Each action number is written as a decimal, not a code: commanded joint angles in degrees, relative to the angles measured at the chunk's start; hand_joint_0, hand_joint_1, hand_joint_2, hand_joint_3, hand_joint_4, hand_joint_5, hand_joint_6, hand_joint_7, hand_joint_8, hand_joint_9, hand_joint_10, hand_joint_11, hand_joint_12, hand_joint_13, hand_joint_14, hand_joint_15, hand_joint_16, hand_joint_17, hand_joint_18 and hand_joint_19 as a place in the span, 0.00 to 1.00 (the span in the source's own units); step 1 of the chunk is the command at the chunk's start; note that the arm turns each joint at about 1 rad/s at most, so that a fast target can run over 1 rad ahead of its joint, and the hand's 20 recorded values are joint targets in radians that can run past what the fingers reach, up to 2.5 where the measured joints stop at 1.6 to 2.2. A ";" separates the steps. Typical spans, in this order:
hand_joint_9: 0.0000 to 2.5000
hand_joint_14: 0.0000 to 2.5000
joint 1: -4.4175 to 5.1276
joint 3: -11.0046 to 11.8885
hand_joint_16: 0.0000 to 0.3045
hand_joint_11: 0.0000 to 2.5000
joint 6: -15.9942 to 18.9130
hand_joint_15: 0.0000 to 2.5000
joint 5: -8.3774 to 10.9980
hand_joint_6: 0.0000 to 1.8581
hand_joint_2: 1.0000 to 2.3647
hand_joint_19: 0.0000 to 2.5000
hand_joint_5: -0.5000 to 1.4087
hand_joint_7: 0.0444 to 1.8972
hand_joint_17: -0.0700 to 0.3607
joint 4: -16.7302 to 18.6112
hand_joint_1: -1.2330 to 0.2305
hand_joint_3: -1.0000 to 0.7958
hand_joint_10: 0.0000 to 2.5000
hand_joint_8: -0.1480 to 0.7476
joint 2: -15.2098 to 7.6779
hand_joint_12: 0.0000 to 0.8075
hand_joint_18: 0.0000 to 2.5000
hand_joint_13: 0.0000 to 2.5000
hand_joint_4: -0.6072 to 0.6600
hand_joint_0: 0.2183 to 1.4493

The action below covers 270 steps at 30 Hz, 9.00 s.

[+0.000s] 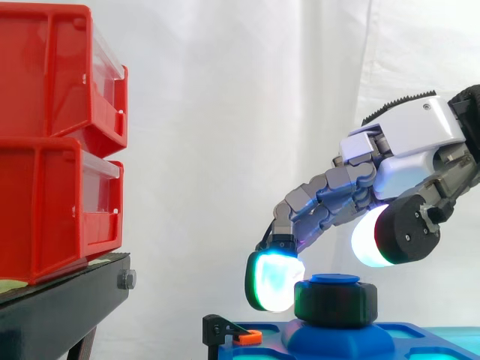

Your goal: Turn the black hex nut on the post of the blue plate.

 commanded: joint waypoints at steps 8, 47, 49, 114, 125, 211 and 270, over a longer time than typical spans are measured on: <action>0.13 0.00 -1.25 1.35 0.19 0.00 -0.02 0.00 -0.50 0.27 0.00 0.03 0.17 0.47 0.46 -1.67 0.53 0.28 0.00 0.45 0.02 0.45 0.00 0.03 0.65 0.22; 0.13 0.00 4.64 2.58 0.18 0.00 2.61 0.00 1.52 0.27 0.00 0.03 0.17 0.47 0.45 -3.08 0.53 0.28 0.00 0.45 -0.07 0.46 0.00 0.03 0.65 0.22; 0.13 0.00 4.64 2.58 0.18 0.00 2.61 0.00 1.34 0.27 0.00 0.03 0.17 0.47 0.45 -2.99 0.53 0.28 0.00 0.45 -0.07 0.46 0.00 0.03 0.65 0.22; 0.13 0.00 1.56 -0.41 0.18 0.00 2.17 0.00 -2.70 0.27 0.00 0.04 0.17 0.47 0.45 4.92 0.53 0.28 0.00 0.45 -0.78 0.45 0.00 0.04 0.66 0.22; 0.13 0.00 0.42 -0.41 0.18 0.00 2.17 0.00 -3.75 0.27 0.00 0.04 0.17 0.47 0.45 4.75 0.53 0.28 0.00 0.45 -0.78 0.46 0.00 0.04 0.66 0.22; 0.14 0.00 2.97 -0.49 0.19 0.00 1.73 0.00 -2.79 0.27 0.00 0.03 0.17 0.47 0.46 8.52 0.55 0.28 0.00 0.46 -0.78 0.46 0.00 0.03 0.66 0.21; 0.12 0.00 1.39 -1.90 0.17 0.00 -4.16 0.00 -2.00 0.27 0.00 0.00 0.14 0.50 0.43 6.68 0.22 0.28 0.00 0.42 -0.78 0.45 0.06 0.07 0.62 0.28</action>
